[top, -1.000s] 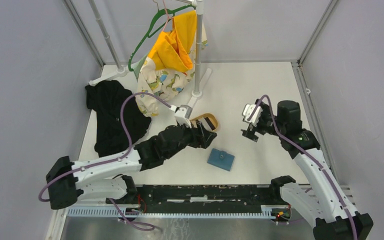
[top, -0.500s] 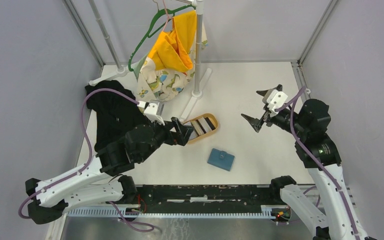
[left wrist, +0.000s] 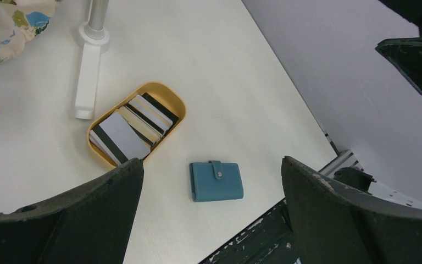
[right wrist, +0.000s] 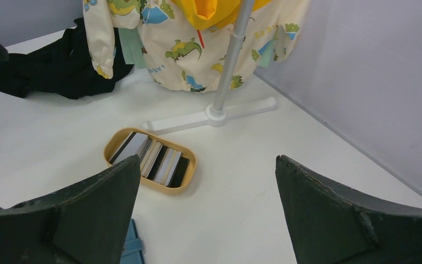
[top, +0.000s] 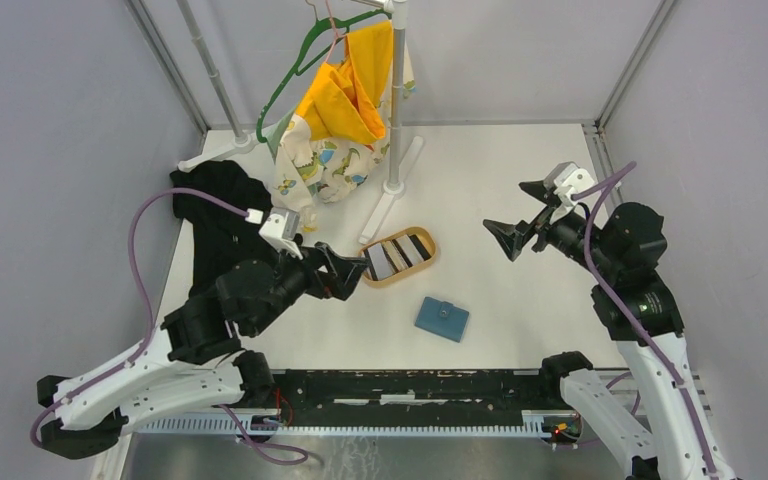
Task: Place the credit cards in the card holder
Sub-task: Reset both arms
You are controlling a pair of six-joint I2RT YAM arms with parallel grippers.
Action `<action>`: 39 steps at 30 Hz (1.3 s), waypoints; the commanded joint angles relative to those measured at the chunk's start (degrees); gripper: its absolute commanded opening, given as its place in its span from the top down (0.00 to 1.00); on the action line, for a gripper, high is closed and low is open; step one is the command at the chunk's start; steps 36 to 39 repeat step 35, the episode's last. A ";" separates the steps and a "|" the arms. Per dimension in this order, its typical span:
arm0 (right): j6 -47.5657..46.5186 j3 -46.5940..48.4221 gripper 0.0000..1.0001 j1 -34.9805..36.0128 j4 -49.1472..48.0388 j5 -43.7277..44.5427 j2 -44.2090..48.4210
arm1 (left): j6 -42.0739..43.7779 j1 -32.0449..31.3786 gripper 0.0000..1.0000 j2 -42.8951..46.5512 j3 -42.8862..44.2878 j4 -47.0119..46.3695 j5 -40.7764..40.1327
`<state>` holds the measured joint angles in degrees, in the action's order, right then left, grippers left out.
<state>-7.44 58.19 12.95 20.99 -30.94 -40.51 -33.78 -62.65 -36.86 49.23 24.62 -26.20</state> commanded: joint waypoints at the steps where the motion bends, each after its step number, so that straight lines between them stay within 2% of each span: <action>1: 1.87 -0.60 0.02 -0.05 -2.99 4.03 1.74 | -1.75 0.04 0.00 2.66 -0.29 -1.76 1.77; 14: 0.96 -1.42 0.02 -0.13 -2.69 5.53 3.50 | -0.35 -0.01 0.00 3.58 -0.80 -1.95 3.52; 39: 0.58 -2.04 0.02 -0.09 -3.08 4.38 2.79 | 0.98 -0.01 0.00 4.25 -1.48 -1.90 1.42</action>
